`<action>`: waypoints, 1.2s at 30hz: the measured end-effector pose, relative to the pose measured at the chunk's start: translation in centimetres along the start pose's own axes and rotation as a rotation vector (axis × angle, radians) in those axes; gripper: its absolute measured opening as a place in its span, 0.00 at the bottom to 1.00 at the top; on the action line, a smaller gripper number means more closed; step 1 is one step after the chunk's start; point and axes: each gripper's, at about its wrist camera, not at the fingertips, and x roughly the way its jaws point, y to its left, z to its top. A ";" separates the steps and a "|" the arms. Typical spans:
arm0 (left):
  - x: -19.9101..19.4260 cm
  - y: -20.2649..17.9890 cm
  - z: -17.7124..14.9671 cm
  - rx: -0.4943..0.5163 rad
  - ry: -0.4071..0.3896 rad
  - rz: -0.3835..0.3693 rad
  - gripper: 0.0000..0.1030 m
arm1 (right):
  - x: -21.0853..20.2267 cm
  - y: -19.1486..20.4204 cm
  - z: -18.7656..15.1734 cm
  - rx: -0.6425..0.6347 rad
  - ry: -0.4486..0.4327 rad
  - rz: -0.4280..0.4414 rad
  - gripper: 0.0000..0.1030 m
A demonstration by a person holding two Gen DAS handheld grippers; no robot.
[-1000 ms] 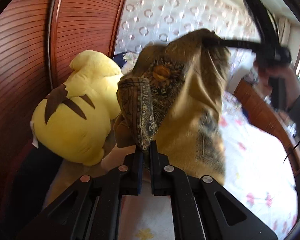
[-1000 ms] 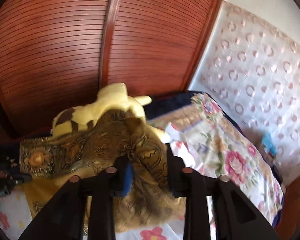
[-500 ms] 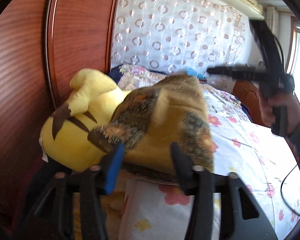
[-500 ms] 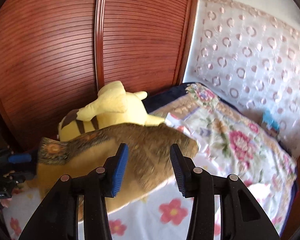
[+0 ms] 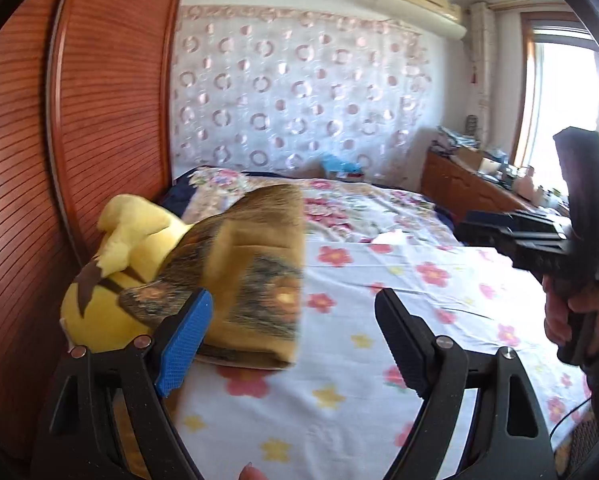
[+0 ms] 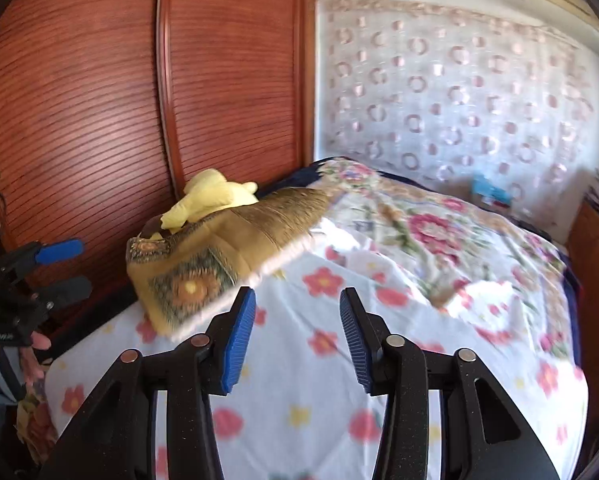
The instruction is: Fold small clothes
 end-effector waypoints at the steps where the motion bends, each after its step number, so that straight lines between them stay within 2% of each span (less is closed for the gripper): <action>1: -0.2 -0.9 0.0 0.008 0.001 -0.015 0.81 | -1.6 0.2 -0.7 0.013 -0.012 -0.008 0.55; 5: -1.2 -4.2 -0.3 0.046 0.006 -0.063 0.81 | -7.0 1.1 -3.4 0.070 -0.059 -0.065 0.61; 7: -1.7 -5.6 -0.4 0.067 -0.001 -0.075 0.81 | -9.5 1.8 -4.6 0.099 -0.078 -0.099 0.72; 13: -4.1 -9.8 -0.1 0.122 -0.055 -0.107 0.81 | -17.2 3.5 -7.1 0.194 -0.181 -0.228 0.73; 20: -5.7 -12.8 0.9 0.149 -0.099 -0.095 0.81 | -23.8 5.6 -9.4 0.231 -0.235 -0.336 0.73; 23: -6.3 -13.5 1.1 0.142 -0.101 -0.072 0.81 | -24.8 6.8 -9.7 0.242 -0.249 -0.351 0.73; 30: -6.8 -13.9 1.0 0.141 -0.111 -0.064 0.81 | -22.7 10.2 -10.2 0.247 -0.261 -0.376 0.73; 36: -6.9 -14.1 0.9 0.127 -0.123 -0.065 0.81 | -22.1 9.8 -10.5 0.252 -0.257 -0.383 0.73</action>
